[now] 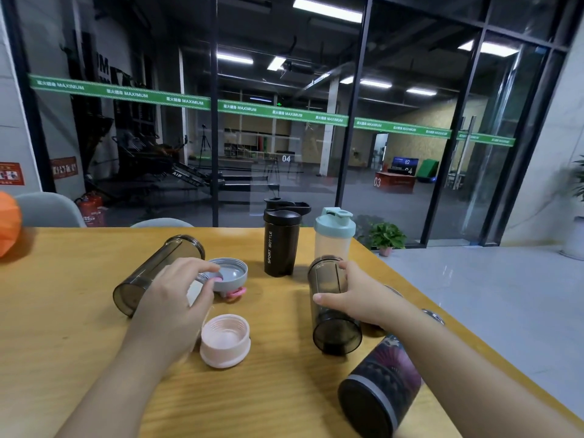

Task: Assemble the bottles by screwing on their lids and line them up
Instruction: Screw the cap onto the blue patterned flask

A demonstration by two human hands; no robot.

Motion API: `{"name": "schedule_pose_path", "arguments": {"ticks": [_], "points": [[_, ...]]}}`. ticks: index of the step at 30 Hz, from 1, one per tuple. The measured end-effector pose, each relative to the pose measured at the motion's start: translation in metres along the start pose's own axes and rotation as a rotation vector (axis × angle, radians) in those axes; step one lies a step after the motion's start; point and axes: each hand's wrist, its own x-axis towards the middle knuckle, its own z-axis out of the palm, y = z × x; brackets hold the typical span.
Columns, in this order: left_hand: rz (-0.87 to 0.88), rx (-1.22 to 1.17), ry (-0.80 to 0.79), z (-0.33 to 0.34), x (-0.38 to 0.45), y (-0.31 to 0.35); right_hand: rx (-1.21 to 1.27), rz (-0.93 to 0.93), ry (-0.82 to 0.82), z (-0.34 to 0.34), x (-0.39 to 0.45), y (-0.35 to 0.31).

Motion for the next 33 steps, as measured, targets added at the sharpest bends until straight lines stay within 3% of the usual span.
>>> {"name": "schedule_pose_path", "arguments": {"ticks": [7,11,17,21,25,29,33], "points": [[0.162,0.083,-0.008,0.004,-0.002,0.003,-0.051,-0.010,-0.031,0.003,-0.007,-0.001],[0.246,0.000,-0.016,0.019,-0.007,0.020,0.003,-0.032,0.005,-0.002,-0.014,0.005],[0.092,-0.381,-0.449,0.065,-0.037,0.077,0.082,-0.087,0.076,-0.005,-0.018,0.017],[0.085,-0.583,-0.623,0.081,-0.051,0.096,0.163,-0.140,0.170,-0.012,-0.023,0.031],[0.102,-0.572,-0.719,0.085,-0.058,0.095,0.213,-0.277,0.278,-0.017,-0.034,0.050],[0.082,-0.484,-0.828,0.084,-0.069,0.100,0.074,-0.377,0.435,-0.019,-0.050,0.075],[0.127,-0.366,-0.836,0.083,-0.077,0.106,-0.007,-0.443,0.526,-0.017,-0.064,0.100]]}}
